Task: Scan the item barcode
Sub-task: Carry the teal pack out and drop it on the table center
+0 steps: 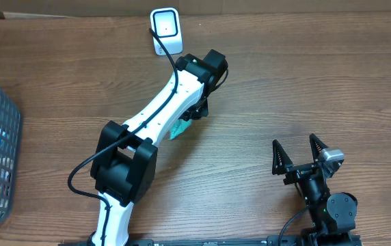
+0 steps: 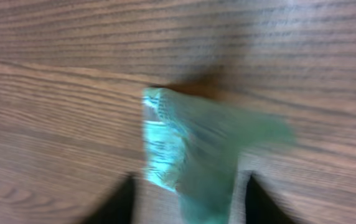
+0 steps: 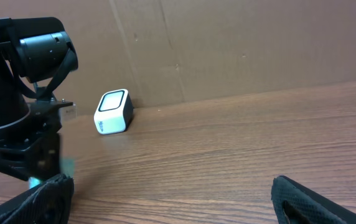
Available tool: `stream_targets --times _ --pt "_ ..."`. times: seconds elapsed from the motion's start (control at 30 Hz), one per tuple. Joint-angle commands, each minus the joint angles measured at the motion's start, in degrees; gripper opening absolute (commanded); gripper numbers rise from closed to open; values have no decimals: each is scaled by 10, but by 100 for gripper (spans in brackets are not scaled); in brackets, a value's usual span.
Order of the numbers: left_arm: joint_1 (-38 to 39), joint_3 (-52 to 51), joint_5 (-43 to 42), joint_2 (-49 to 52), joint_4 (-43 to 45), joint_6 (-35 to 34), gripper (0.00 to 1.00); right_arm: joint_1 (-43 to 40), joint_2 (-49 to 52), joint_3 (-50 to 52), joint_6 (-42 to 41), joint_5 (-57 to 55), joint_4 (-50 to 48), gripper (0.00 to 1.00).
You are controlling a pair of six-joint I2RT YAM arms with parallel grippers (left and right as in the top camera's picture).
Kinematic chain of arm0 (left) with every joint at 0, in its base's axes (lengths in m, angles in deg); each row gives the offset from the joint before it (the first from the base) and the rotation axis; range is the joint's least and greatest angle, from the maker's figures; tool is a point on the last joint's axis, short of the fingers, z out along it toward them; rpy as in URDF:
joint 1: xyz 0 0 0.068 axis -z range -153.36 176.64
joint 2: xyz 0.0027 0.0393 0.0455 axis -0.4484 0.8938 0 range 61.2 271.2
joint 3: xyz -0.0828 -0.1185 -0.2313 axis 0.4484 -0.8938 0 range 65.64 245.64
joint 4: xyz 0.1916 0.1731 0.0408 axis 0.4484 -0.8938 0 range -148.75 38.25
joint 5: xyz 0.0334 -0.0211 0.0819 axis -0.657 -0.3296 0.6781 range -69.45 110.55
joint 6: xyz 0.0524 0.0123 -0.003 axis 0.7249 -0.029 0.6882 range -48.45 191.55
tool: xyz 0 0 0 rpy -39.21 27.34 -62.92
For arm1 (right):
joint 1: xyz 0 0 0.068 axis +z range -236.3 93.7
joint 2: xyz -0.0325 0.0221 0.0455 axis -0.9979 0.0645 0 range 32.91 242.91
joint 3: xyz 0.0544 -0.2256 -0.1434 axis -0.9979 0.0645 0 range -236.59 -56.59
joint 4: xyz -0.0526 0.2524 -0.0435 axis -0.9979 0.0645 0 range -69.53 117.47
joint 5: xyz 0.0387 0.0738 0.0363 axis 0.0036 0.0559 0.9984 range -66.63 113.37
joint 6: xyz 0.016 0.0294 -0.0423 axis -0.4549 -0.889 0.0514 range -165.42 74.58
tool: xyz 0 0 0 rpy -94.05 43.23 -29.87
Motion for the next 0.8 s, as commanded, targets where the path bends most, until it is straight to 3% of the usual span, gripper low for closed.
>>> stream_targets --times 0.0,0.03,0.07,0.23,0.4,0.57,0.77 --pt "-1 -1 10 2 5 -12 66 3 -7 6 1 0 -2 100" --pt "-1 0 8 2 7 -12 74 3 -7 6 1 0 -2 100" --pt "-2 2 8 2 8 -12 76 3 -7 6 1 0 -2 100" --pt "-5 48 16 -8 -26 -12 74 3 -7 6 1 0 -2 100" --pt "-31 176 32 -43 -109 -3 73 3 -7 6 1 0 -2 100" --pt "-89 310 32 -111 -191 11 76 3 -7 6 1 0 -2 100" --pt "-186 349 29 -209 -229 38 78 3 -7 6 1 0 -2 100"
